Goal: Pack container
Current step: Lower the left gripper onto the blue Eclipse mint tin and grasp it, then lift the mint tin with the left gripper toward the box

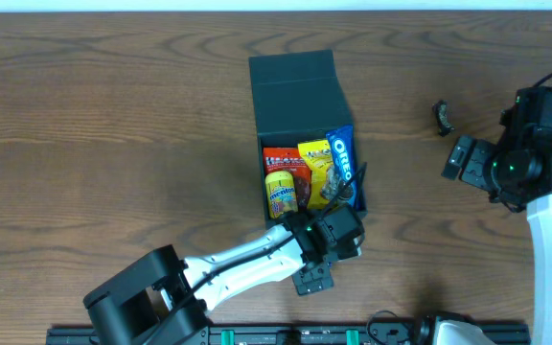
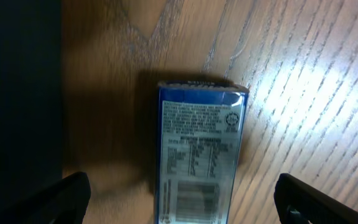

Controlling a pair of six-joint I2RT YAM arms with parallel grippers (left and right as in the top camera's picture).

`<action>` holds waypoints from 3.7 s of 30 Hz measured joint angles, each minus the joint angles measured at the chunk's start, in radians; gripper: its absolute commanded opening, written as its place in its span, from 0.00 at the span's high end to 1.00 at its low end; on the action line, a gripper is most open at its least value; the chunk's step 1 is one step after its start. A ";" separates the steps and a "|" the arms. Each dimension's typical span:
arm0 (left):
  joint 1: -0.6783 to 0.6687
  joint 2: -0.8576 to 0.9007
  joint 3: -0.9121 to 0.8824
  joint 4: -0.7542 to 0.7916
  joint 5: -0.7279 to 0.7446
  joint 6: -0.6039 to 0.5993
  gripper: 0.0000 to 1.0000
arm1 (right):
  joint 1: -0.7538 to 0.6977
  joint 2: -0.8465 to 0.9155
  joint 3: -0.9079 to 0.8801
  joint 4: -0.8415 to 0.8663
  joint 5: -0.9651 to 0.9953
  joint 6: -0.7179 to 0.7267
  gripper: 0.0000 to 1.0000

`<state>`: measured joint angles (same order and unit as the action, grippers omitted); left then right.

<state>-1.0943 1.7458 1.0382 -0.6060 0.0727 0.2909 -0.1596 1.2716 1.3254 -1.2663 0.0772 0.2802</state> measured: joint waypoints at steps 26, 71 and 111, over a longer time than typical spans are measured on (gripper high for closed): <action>-0.002 0.035 0.000 0.057 0.002 -0.005 0.18 | 0.000 0.000 0.000 -0.006 -0.003 0.000 0.01; -0.002 0.071 0.171 -0.086 -0.028 -0.078 0.05 | 0.000 0.000 -0.009 -0.005 -0.004 0.000 0.01; 0.093 0.147 0.196 0.001 0.043 -0.130 0.05 | 0.000 0.000 -0.010 0.004 -0.004 0.000 0.01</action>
<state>-1.0016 1.8927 1.2339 -0.6052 0.1154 0.1604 -0.1596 1.2716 1.3159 -1.2625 0.0731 0.2798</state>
